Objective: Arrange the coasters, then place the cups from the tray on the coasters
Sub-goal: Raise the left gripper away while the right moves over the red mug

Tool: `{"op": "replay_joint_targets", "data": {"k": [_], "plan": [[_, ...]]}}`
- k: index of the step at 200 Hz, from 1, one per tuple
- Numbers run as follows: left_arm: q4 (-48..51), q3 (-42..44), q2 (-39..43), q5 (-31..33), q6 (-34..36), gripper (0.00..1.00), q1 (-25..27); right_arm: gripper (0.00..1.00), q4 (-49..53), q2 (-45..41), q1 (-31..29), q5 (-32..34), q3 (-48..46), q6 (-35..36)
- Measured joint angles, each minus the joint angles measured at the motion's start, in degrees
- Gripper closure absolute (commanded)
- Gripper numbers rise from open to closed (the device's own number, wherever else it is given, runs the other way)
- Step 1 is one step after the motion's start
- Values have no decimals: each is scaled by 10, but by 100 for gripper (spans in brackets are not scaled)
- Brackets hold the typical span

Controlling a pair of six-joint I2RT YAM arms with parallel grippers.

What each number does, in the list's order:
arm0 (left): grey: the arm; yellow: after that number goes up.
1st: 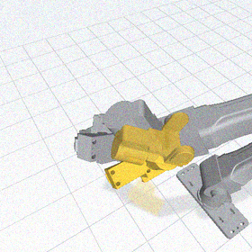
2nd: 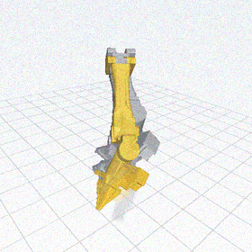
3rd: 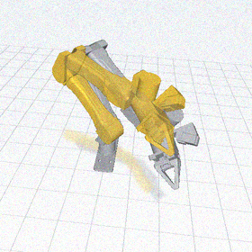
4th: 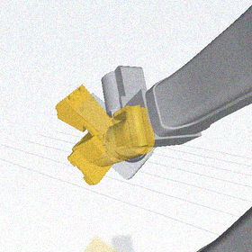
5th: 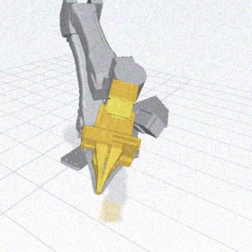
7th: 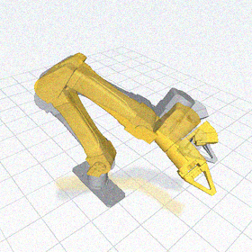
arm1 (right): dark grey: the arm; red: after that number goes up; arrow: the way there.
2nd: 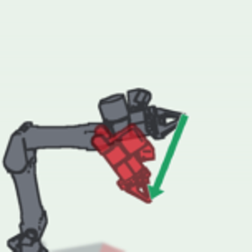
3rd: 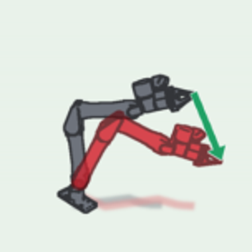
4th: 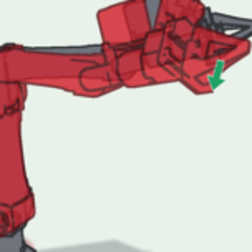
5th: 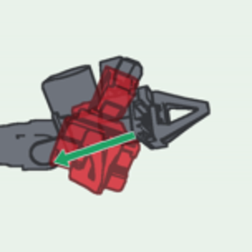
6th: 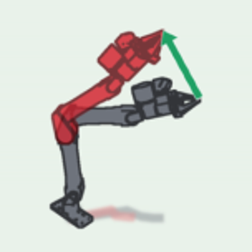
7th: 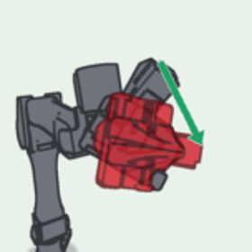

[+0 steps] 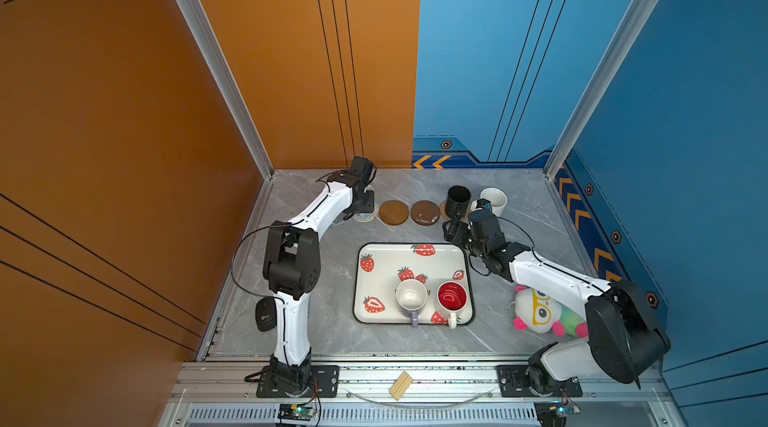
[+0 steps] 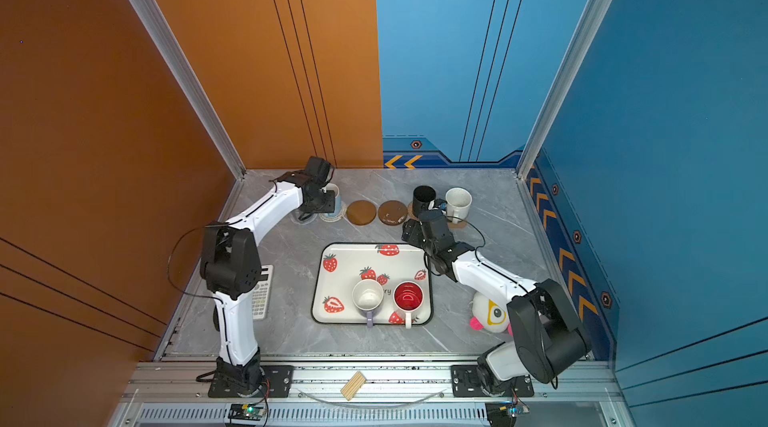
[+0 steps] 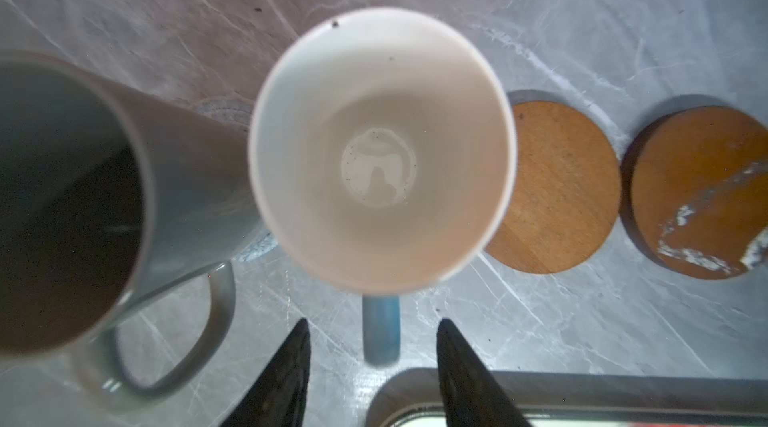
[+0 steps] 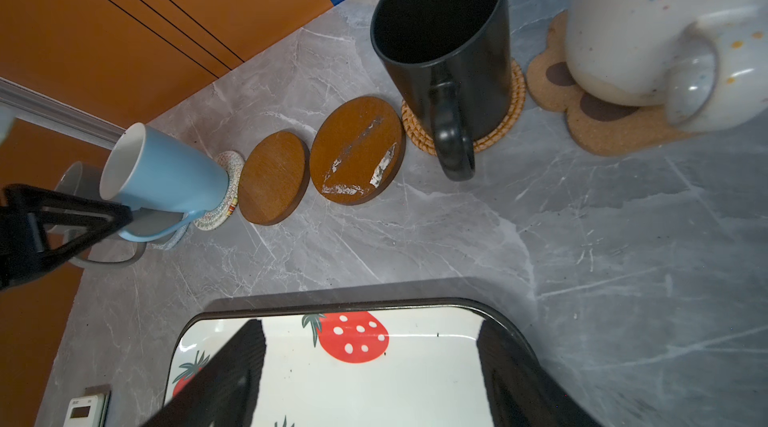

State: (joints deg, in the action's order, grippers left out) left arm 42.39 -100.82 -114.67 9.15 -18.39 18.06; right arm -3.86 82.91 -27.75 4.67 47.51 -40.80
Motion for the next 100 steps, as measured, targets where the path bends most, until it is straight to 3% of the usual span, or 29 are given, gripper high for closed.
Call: {"op": "replay_joint_targets", "data": {"k": [29, 56, 100], "plan": [[-26, 62, 102, 17, 0, 49, 20, 21, 11, -16, -7, 1, 0, 0], [-82, 159, 227, 30, 0, 44, 73, 21, 29, -37, -23, 14, 3, 0], [-155, 274, 389, 170, 2, 32, 195, 21, 116, -64, -63, 73, 71, 28]]}}
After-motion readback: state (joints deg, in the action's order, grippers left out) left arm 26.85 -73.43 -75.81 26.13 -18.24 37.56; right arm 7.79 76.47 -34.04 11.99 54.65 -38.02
